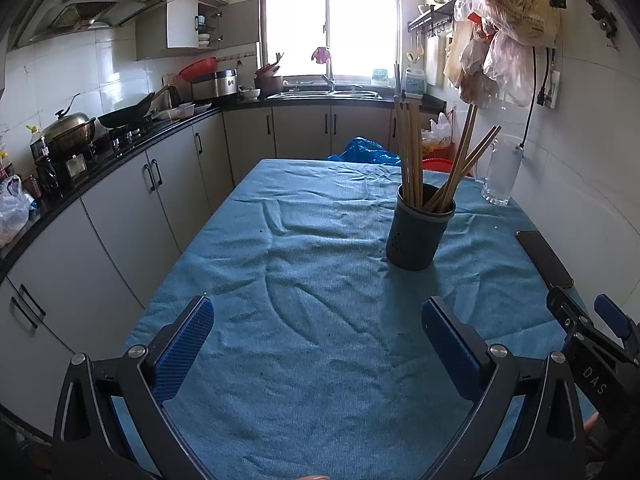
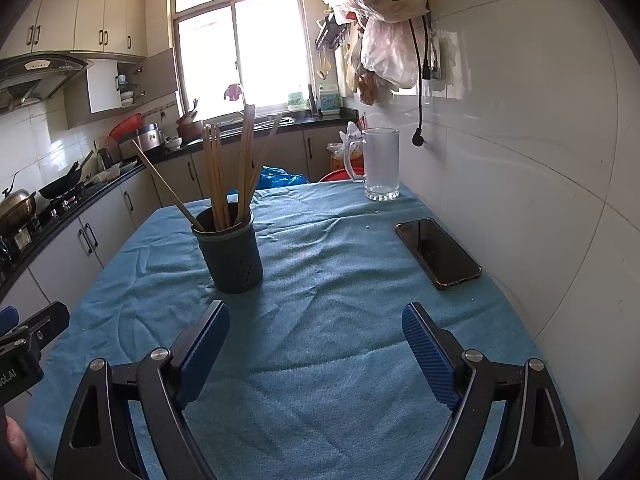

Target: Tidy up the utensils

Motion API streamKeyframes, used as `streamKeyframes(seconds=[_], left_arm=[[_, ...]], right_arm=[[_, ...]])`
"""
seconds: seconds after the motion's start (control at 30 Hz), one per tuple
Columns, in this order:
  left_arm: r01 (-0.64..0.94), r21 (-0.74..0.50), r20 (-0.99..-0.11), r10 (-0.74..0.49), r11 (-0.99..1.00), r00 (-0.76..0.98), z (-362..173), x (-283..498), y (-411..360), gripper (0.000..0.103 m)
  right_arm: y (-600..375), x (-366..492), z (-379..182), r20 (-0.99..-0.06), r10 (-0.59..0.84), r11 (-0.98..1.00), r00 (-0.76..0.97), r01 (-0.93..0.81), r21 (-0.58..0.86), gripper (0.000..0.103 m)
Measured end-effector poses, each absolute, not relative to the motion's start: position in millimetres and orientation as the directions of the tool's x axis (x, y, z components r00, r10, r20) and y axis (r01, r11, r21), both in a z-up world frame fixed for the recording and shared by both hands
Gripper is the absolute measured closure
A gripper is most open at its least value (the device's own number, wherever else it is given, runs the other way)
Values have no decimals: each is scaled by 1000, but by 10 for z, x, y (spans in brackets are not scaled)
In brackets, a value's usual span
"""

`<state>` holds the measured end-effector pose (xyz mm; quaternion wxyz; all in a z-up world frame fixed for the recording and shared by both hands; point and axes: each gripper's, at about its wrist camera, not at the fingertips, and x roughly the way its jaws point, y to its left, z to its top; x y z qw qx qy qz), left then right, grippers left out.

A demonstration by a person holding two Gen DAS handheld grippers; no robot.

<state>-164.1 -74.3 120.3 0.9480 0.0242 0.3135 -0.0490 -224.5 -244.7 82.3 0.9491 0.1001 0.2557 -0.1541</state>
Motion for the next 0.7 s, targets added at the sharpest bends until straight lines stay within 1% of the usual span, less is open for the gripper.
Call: streamKeyframes(seconds=[0.7], left_arm=[[113,-8,-621,-93,994,778,1152,-1622,-704,0]], right_arm=[[-2437,-2237,788,-525,-235,934,818,340,112,12]])
